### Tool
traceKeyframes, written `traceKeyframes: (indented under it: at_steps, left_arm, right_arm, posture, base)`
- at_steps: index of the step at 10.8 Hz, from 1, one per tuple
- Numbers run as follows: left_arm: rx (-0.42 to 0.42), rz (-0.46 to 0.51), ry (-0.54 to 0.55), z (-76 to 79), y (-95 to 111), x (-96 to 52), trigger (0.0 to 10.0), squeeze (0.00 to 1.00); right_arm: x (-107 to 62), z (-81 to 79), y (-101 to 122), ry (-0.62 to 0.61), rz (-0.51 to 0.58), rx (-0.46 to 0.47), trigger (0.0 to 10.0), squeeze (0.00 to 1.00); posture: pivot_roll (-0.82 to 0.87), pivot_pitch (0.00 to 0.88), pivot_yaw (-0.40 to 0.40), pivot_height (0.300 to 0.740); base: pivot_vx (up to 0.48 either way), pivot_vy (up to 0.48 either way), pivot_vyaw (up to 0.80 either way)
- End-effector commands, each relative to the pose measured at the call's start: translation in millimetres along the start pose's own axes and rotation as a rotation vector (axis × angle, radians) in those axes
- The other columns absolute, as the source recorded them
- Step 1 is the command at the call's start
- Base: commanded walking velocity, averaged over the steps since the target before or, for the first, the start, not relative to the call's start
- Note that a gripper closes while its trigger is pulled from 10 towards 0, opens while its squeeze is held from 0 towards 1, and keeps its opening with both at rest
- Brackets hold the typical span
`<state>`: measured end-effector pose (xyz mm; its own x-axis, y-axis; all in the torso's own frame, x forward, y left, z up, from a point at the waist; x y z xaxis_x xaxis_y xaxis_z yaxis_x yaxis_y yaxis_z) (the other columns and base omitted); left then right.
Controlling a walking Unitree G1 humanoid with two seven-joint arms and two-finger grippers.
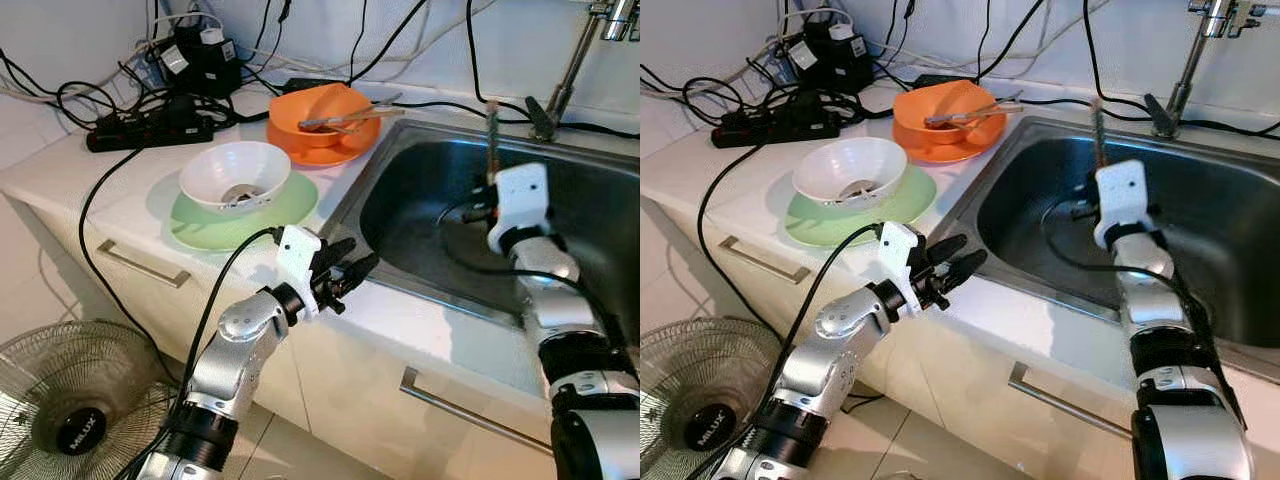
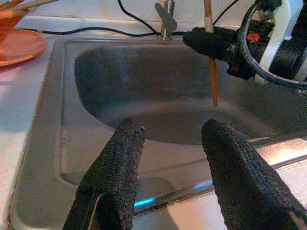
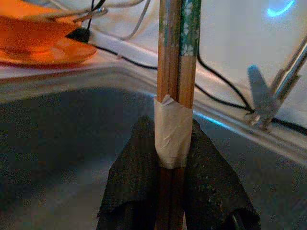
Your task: Kitchen organization
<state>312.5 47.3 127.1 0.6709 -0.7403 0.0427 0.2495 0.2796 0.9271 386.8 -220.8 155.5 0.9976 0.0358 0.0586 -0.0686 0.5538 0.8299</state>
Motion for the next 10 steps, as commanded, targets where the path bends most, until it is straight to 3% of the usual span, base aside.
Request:
traceKeyframes:
  at_steps: [1, 6, 7, 8, 10]
  left_arm:
    - [0.007, -0.011, 0.008, -3.5, 1, 0.0, 10.0, 0.0]
    - [0.005, -0.063, -0.079, 3.1, -3, -2.8, 10.0, 0.0]
    - [0.006, -0.064, -0.082, 3.7, -4, -2.7, 10.0, 0.0]
    - [0.008, -0.067, -0.082, 4.0, -4, -2.8, 10.0, 0.0]
    - [0.009, -0.066, -0.085, 5.0, -4, -2.7, 10.0, 0.0]
  right_arm:
    - [6.4, -2.9, 9, 0.021, 0.012, -0.007, 10.0, 0.0]
    - [9.3, -11.1, 8, 0.042, 0.007, 0.009, 10.0, 0.0]
    - [9.3, -11.7, 8, 0.043, 0.004, 0.015, 10.0, 0.17]
    - [9.1, -13.4, 6, 0.046, -0.005, 0.011, 10.0, 0.98]
    - [8.5, -17.5, 5, 0.053, -0.008, 0.005, 10.0, 0.97]
  posture:
    - [0.06, 0.0, 0.093, 0.74]
    - [0.06, 0.0, 0.091, 0.74]
    - [0.06, 0.0, 0.091, 0.74]
    - [0.06, 0.0, 0.091, 0.74]
    - [0.06, 0.0, 0.092, 0.74]
  base:
    - [0.0, 0.0, 0.0]
    - [0.0, 0.0, 0.0]
    - [0.0, 0.0, 0.0]
    - [0.0, 0.0, 0.0]
    - [0.0, 0.0, 0.0]
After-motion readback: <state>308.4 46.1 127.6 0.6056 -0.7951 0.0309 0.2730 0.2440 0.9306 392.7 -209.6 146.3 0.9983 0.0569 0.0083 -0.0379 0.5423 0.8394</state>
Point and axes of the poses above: a point about 5 cm out from each wrist's last joint towards the gripper, its own x axis pointing out of the wrist towards the gripper, its own y axis along the axis of the wrist's last joint, z = x × y, the point moved 2 cm from there along x, pointing out of the wrist towards the gripper, and after that the axes turned 15 degrees about -x, right-handed, at the moved point
